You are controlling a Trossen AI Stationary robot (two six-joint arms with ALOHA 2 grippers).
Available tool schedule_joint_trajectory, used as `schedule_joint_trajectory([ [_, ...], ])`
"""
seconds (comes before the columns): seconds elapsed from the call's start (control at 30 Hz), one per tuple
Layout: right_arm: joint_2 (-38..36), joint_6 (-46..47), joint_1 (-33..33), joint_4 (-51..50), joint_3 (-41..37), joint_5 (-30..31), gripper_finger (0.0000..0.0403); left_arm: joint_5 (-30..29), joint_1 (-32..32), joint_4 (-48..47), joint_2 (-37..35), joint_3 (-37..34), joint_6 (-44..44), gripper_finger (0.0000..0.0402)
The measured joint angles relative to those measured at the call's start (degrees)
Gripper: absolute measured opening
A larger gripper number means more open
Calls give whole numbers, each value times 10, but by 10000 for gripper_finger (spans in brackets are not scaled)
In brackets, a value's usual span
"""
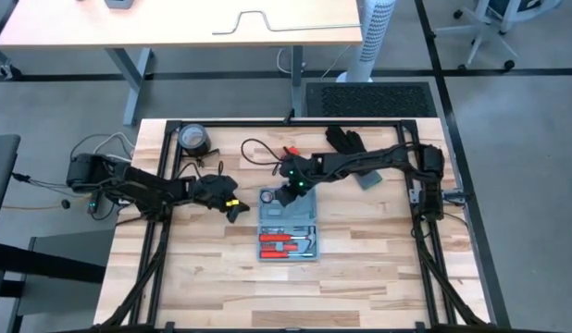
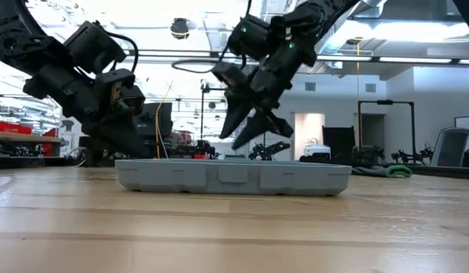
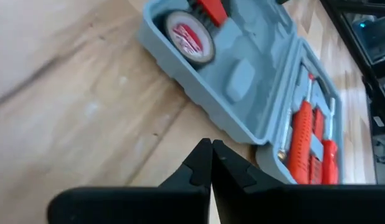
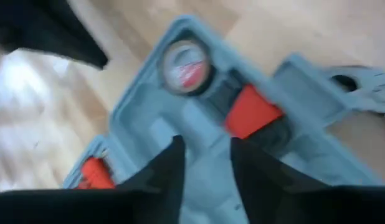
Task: Prefit tool cases
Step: Remove the black Allen wrench set from the gray toolbox
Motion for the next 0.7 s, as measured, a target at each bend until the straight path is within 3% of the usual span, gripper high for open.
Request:
schedule_joint_trajectory([
  [0.13, 2, 37, -9, 17, -32, 1, 208, 0, 12, -9, 0, 0, 8, 0],
  [0.23, -3, 59, -16, 33, -55, 0, 225, 0, 20, -26, 0, 0, 11, 0],
  [0.7, -3, 78, -20, 73, -71, 10, 218, 1, 24, -33, 25, 41, 63, 0],
])
